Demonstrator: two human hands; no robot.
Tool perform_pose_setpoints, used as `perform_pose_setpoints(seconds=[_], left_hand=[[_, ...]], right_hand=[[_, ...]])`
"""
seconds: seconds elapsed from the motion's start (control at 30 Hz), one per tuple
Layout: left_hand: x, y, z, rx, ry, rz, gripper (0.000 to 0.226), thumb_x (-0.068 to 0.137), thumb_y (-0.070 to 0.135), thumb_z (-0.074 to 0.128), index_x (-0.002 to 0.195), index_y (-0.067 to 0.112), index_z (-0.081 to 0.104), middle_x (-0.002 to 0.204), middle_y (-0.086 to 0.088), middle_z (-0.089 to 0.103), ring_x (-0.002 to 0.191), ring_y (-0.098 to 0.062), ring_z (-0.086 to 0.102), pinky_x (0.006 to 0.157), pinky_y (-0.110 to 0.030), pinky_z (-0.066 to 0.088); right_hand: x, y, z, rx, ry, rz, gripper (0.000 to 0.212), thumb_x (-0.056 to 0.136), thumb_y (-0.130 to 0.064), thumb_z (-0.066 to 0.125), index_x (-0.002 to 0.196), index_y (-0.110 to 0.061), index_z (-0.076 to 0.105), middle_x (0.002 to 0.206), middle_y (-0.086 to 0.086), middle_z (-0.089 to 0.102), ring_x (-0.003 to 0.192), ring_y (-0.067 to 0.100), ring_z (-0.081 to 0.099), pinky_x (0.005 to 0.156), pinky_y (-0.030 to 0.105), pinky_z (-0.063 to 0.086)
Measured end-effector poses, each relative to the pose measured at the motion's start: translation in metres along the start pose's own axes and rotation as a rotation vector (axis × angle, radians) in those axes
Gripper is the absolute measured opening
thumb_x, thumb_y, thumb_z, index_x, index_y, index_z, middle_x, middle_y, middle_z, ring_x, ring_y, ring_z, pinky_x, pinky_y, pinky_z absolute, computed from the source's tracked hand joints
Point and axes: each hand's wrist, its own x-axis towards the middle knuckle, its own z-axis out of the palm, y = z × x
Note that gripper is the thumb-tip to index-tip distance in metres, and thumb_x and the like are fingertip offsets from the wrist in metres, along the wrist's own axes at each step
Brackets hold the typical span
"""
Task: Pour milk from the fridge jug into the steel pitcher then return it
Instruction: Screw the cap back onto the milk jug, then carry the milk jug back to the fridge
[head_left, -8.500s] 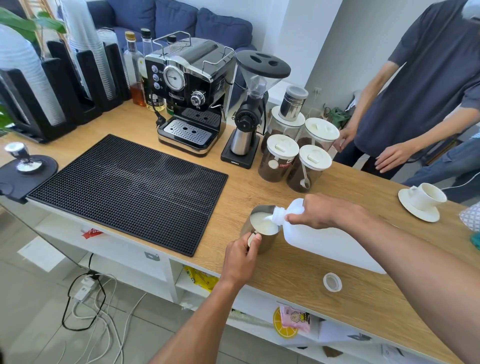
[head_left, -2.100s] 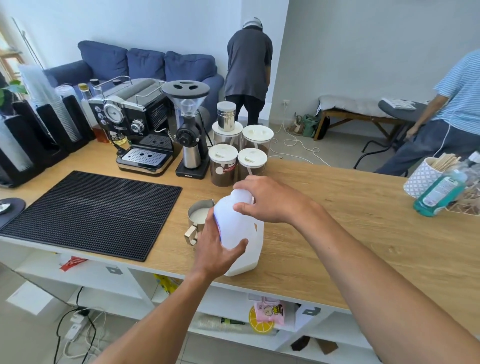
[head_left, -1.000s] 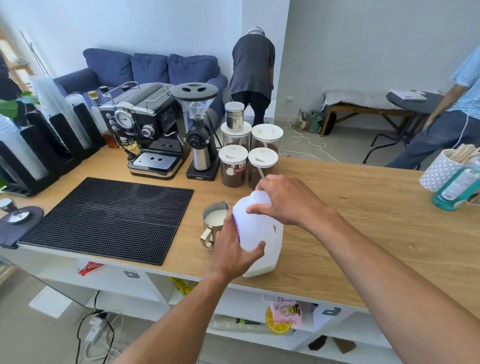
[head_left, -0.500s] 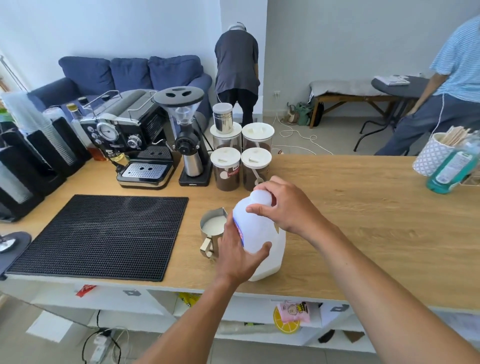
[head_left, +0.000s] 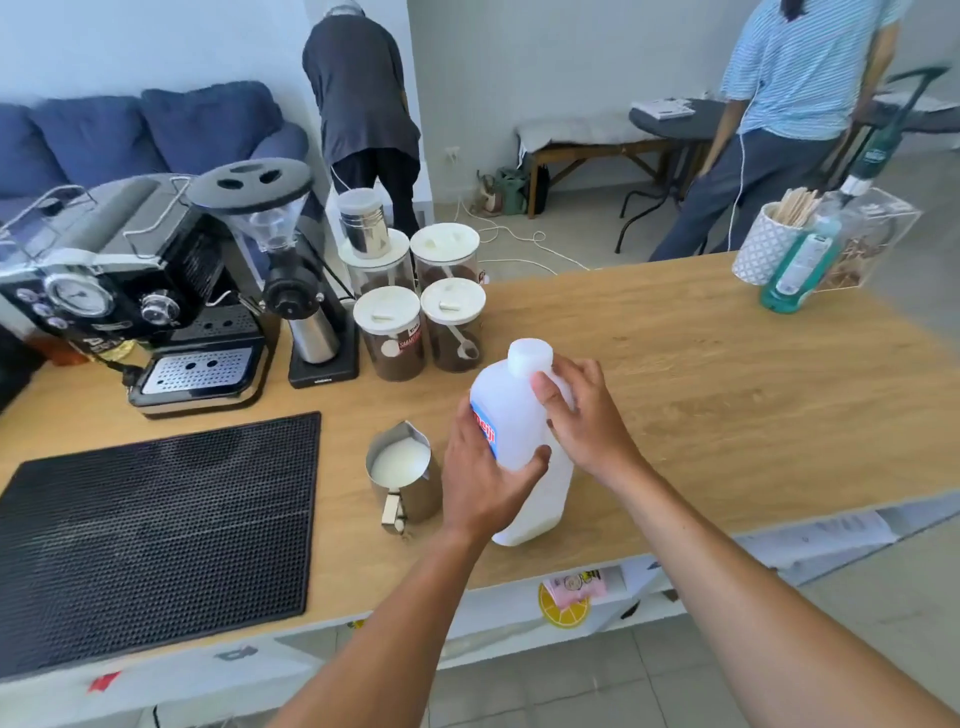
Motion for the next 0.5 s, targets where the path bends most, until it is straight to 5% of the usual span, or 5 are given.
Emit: perform_pose_setpoints(seconds=[0.07, 0.13, 0.27, 0.5], left_hand=[[0.005, 0.006, 0.007, -0.018, -0.056, 0.016, 0.091, 0.066, 0.051, 0.078, 0.142, 0.031, 0.031, 0.131, 0.012, 0.05, 0.121, -0.012, 0.051, 0.095, -0.041, 0.05], [0.008, 0.01, 0.015, -0.036, -0.101, 0.013, 0.09, 0.065, 0.053, 0.078, 0.14, 0.032, 0.032, 0.13, 0.012, 0.05, 0.121, -0.012, 0.052, 0.096, -0.042, 0.05], [0.011, 0.026, 0.036, -0.043, -0.278, 0.02, 0.088, 0.064, 0.052, 0.075, 0.138, 0.029, 0.034, 0.128, 0.008, 0.049, 0.12, -0.016, 0.051, 0.096, -0.044, 0.05], [-0.016, 0.073, 0.089, -0.062, -0.617, 0.087, 0.086, 0.064, 0.054, 0.073, 0.137, 0.03, 0.032, 0.13, 0.006, 0.048, 0.117, -0.016, 0.054, 0.093, -0.044, 0.051]], right_hand=[[-0.009, 0.012, -0.002, 0.059, 0.099, 0.058, 0.056, 0.085, -0.068, 0.043, 0.127, -0.032, 0.053, 0.116, -0.008, 0.055, 0.1, 0.006, 0.06, 0.085, 0.04, 0.053], [-0.021, 0.02, -0.008, 0.055, 0.178, 0.134, 0.052, 0.086, -0.069, 0.04, 0.113, -0.026, 0.054, 0.095, -0.004, 0.067, 0.082, 0.016, 0.066, 0.074, 0.038, 0.054], [-0.04, 0.033, -0.033, -0.021, 0.273, 0.207, 0.038, 0.097, -0.055, 0.039, 0.086, -0.02, 0.05, 0.068, 0.002, 0.063, 0.065, 0.02, 0.063, 0.064, 0.037, 0.048], [-0.092, 0.053, -0.11, -0.091, 0.383, 0.358, 0.043, 0.1, -0.051, 0.038, 0.089, -0.012, 0.052, 0.063, 0.003, 0.063, 0.059, 0.016, 0.06, 0.061, 0.03, 0.043]])
